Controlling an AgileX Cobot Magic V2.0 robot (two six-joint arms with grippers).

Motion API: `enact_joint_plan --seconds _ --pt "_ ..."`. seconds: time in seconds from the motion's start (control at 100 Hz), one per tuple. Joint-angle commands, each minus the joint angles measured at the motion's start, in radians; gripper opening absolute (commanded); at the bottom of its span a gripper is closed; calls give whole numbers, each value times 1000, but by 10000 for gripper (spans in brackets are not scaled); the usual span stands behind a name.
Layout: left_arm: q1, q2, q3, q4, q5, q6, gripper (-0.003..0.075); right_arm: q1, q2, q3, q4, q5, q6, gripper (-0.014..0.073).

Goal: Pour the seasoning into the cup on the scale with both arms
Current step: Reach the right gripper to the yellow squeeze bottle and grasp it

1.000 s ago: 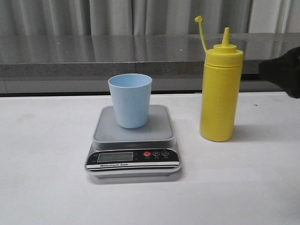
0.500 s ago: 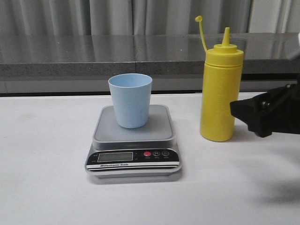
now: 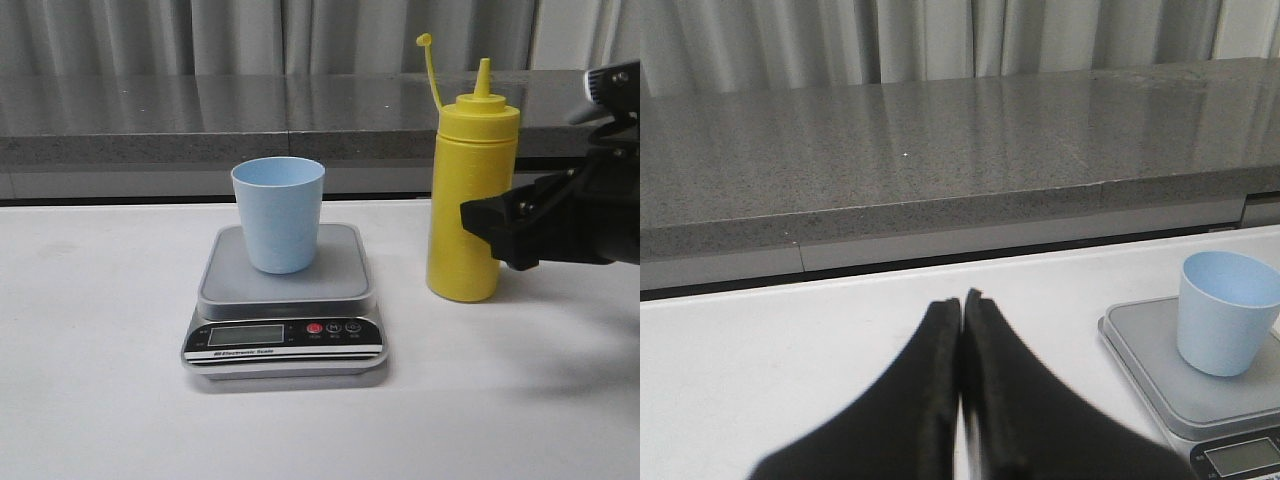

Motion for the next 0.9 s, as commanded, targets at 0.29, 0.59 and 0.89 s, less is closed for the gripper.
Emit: enact_joint_plan --seconds 0.29,0.59,0.89 --pt "2 8 -25 -4 -75 -3 -18 2 -33 -101 -13 -74 -1 584" --pt "2 8 -25 -4 -75 -3 -18 2 -26 -153 -13 -28 0 584" --pt "2 8 -25 -4 -75 -3 -18 2 51 -193 -38 -46 47 584"
